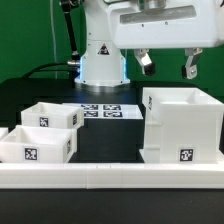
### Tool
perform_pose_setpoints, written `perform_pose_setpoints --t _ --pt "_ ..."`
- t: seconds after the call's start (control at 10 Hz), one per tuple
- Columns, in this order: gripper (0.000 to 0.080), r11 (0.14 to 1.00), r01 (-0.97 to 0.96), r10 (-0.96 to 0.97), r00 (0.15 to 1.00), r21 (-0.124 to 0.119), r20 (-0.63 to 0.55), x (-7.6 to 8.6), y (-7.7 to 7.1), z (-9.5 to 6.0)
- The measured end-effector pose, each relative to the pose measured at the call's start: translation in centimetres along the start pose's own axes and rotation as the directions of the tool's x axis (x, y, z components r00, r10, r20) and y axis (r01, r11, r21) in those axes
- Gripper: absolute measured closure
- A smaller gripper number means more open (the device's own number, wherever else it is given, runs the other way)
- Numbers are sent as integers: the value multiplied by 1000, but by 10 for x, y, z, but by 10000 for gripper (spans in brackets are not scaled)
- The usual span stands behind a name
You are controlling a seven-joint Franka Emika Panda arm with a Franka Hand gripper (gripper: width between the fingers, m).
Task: Assemble drawer
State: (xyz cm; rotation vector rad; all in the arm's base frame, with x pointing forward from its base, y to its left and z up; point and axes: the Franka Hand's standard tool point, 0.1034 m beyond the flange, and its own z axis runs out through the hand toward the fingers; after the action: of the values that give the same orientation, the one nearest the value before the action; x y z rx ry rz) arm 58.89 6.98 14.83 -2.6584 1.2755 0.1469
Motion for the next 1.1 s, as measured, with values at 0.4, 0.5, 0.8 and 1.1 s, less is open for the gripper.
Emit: perform_pose_setpoints --t 0.4,0.5,0.8,1.1 --pt "150 861 498 -501 865 -104 -5 7 18 10" --pt "150 801 589 -592 806 -107 5 15 23 8" --pt "150 704 702 -704 710 -106 21 21 27 8" --pt "150 667 737 -739 673 -112 26 41 44 5"
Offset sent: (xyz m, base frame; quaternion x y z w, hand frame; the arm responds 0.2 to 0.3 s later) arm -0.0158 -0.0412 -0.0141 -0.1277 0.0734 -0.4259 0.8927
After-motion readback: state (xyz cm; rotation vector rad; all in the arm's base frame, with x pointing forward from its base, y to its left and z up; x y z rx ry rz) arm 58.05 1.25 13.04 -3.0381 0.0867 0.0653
